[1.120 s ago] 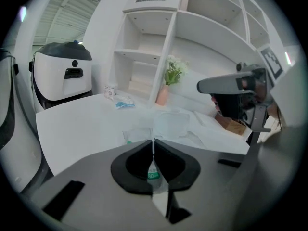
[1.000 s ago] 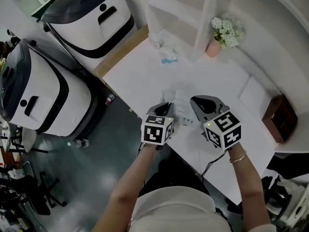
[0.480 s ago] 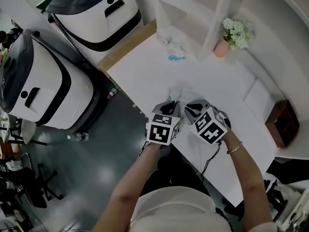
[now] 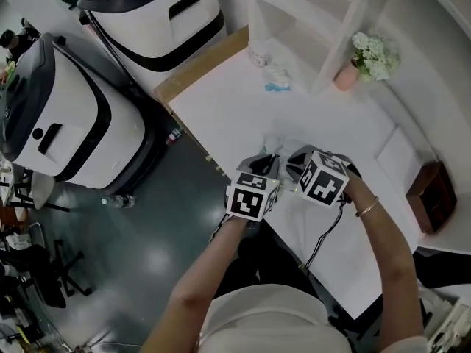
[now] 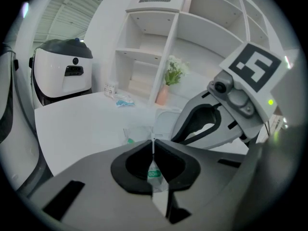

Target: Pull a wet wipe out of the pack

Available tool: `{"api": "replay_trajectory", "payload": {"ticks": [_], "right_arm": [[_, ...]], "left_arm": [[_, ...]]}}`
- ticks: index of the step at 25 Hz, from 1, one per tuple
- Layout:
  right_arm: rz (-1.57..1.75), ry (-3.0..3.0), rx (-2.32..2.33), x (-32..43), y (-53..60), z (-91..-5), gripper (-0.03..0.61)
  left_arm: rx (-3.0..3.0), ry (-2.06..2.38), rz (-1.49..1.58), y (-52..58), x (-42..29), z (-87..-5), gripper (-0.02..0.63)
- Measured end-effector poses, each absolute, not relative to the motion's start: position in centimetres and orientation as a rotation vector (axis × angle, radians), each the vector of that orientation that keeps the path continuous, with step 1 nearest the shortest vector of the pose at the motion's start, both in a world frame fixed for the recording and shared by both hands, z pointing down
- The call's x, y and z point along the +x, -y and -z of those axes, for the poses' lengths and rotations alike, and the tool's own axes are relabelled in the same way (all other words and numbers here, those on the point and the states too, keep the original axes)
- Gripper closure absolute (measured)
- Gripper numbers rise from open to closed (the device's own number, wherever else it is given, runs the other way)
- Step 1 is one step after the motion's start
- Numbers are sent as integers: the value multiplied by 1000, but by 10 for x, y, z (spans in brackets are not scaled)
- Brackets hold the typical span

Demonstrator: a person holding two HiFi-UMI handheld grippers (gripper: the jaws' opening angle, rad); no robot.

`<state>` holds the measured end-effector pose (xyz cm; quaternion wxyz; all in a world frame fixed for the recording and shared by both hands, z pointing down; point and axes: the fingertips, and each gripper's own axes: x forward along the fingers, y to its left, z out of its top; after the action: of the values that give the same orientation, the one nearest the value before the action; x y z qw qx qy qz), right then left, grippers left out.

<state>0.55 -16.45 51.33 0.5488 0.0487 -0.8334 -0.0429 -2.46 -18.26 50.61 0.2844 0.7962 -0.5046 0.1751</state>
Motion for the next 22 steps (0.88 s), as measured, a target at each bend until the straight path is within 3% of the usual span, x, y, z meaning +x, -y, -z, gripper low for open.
{"api": "replay_trajectory", "payload": {"ticks": [22], "right_arm": [[167,1908,-63,3,165,-524,572]], "left_arm": [[2105,1349,-468,185,-25,-510,611]]}}
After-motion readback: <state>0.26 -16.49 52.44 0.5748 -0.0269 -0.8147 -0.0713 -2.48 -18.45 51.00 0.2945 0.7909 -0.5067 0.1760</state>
